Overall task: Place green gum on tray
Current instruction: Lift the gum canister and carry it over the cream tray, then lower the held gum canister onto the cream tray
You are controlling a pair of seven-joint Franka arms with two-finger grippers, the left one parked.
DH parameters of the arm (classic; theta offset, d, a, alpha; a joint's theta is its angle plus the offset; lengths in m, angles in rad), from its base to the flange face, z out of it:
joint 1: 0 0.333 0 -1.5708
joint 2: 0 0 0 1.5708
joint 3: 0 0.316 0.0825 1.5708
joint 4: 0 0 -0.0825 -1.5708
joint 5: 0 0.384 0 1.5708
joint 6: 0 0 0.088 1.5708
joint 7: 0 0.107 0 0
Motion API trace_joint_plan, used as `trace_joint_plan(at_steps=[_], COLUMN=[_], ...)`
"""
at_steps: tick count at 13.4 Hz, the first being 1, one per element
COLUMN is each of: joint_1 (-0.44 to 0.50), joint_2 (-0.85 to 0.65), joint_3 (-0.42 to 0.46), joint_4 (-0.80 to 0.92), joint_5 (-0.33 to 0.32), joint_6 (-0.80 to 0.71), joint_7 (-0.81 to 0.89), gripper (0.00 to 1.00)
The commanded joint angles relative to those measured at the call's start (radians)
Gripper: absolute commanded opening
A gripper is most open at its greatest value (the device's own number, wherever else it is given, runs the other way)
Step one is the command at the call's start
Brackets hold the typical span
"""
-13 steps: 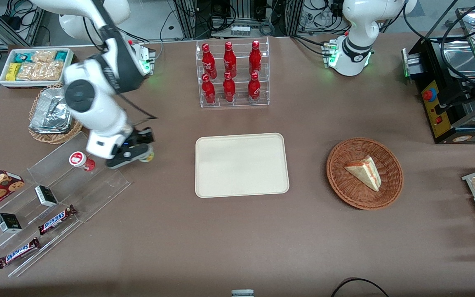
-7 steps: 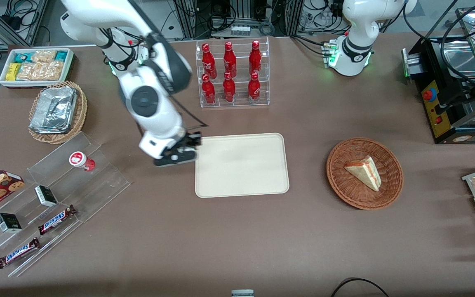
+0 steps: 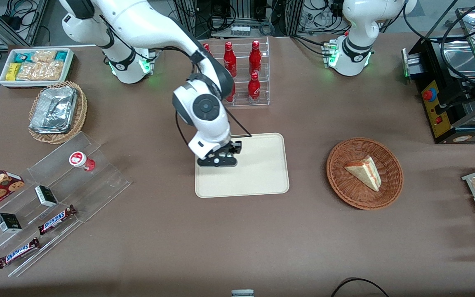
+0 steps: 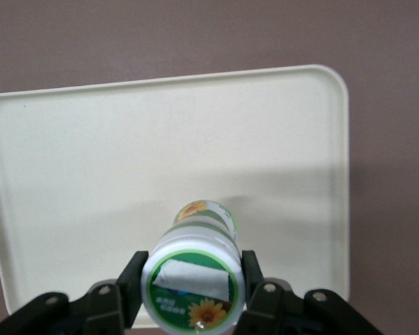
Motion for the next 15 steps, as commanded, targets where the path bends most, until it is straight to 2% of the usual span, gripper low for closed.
trace_joint_plan(at_steps=[1,10,11,12,14,15], joint_1=[0.034,0.063,0.063,0.063,0.063,0.063], joint_2=[0.061,0.124,0.129,0.132,0.136,0.136], joint_3=[-0.013,-0.015,-0.015,-0.015,-0.015,-0.015], joint_4=[0.042,0.042,0.042,0.042,0.042,0.041], joint_5=[0.026,0.011,0.011,0.011,-0.010,-0.018], joint_6=[0.050,0.137,0.144,0.147,0.176,0.183], joint_7=[0.057,0.082,0.082,0.077,0.077,0.076], gripper=[0.00,0.00,0.09,0.36,0.84,1.00])
